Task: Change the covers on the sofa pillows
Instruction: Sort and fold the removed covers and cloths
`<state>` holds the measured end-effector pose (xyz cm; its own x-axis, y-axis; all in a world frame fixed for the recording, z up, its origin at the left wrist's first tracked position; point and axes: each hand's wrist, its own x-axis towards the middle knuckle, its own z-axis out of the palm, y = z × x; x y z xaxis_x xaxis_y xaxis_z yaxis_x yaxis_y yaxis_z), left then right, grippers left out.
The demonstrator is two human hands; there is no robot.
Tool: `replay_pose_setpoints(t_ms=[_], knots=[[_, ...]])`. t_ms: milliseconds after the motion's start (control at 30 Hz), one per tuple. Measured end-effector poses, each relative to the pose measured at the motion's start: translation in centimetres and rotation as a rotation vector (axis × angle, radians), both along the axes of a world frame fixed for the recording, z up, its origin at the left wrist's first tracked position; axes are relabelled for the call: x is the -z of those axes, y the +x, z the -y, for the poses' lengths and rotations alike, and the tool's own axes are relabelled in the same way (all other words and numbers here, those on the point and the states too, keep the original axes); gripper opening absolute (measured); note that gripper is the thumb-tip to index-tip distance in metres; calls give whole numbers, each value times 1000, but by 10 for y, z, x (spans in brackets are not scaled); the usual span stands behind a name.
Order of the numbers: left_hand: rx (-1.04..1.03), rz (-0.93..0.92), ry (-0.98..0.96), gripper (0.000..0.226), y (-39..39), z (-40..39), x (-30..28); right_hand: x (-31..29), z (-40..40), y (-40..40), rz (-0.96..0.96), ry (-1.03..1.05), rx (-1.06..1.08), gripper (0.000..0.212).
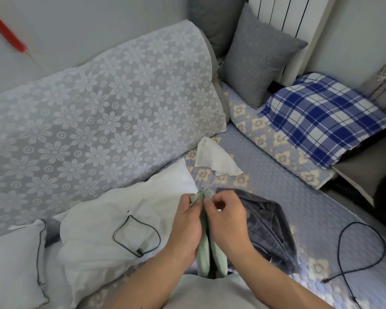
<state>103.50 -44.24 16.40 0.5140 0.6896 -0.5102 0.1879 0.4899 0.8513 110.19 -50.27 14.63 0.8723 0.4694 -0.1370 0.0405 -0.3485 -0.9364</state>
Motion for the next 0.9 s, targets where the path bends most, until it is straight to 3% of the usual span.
replay_pose_setpoints(t_ms=[133,233,333,433,567,733,900], knots=[[20,92,-22,19,-2,-11,-1,-10,3,0,-66,92,-277,40],[117,39,188,16,-7,-31,-2,-16,4,13,-204,188,-474,46],[195,-6,388,25,-13,-55,-11,-21,13,45,-367,279,-424,42],[413,35,410,27,-17,-78,-33,-20,25,87,22,55,-367,42],[605,74,451,25,-12,-93,-68,-12,17,110,347,-127,-692,54],[734,3,549,26,-11,-108,-101,-8,-1,103,381,-44,-827,38],[910,-195,618,29,-23,-112,-127,-14,3,85,240,56,-869,39]])
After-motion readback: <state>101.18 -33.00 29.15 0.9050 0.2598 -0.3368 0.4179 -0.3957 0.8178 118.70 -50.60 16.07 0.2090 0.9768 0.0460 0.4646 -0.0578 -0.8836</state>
